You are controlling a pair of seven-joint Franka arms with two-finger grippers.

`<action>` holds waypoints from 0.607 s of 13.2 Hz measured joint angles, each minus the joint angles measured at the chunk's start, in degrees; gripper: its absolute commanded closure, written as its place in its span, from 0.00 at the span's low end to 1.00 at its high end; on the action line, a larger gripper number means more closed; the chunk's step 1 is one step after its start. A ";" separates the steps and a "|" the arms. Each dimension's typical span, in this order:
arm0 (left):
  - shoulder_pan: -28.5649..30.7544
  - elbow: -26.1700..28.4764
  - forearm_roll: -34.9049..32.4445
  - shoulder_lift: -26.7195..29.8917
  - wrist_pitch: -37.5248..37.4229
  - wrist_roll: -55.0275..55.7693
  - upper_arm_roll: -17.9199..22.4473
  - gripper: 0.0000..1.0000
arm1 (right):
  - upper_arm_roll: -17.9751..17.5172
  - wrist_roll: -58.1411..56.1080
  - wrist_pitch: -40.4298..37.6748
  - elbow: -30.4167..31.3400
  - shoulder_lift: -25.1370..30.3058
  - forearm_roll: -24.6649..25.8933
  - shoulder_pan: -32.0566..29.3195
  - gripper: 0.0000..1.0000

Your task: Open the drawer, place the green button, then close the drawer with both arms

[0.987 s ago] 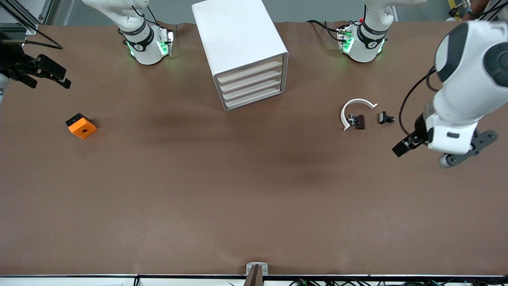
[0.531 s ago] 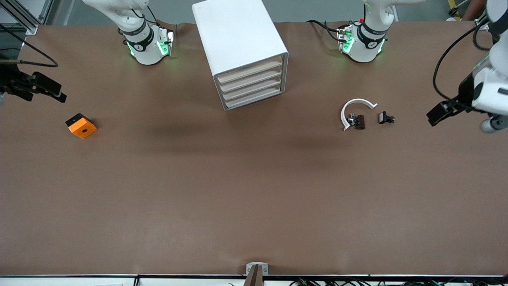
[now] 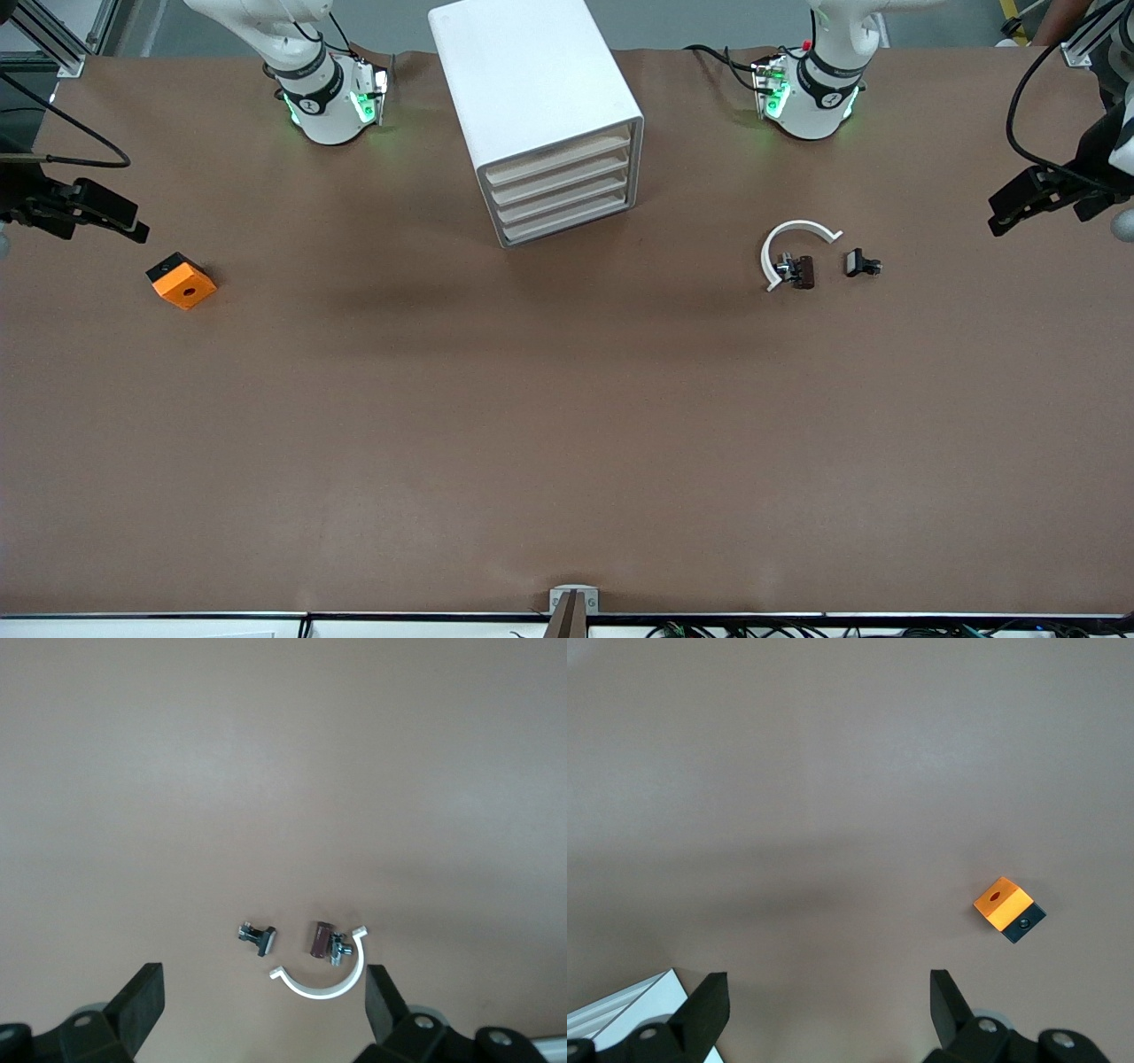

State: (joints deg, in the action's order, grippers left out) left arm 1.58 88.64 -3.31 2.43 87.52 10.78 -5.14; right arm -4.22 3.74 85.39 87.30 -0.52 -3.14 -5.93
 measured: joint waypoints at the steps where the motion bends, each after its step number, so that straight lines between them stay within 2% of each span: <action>1: 0.00 1.13 0.95 1.24 -0.11 -1.05 0.01 0.00 | 0.00 0.00 0.00 0.00 -0.01 0.00 0.00 0.00; 6: -0.02 8.41 2.75 7.72 -0.26 -3.35 -0.10 0.00 | -0.01 0.00 0.01 -0.03 -0.01 0.00 -0.02 0.00; 8: 0.03 9.69 3.22 8.97 -0.25 -6.23 -0.02 0.00 | -0.01 0.00 0.09 -0.05 -0.01 0.00 -0.03 0.00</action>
State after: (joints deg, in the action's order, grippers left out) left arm 1.61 98.33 -0.09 11.40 87.27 4.55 -5.16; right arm -4.23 3.74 85.49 87.25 -0.52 -3.13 -5.96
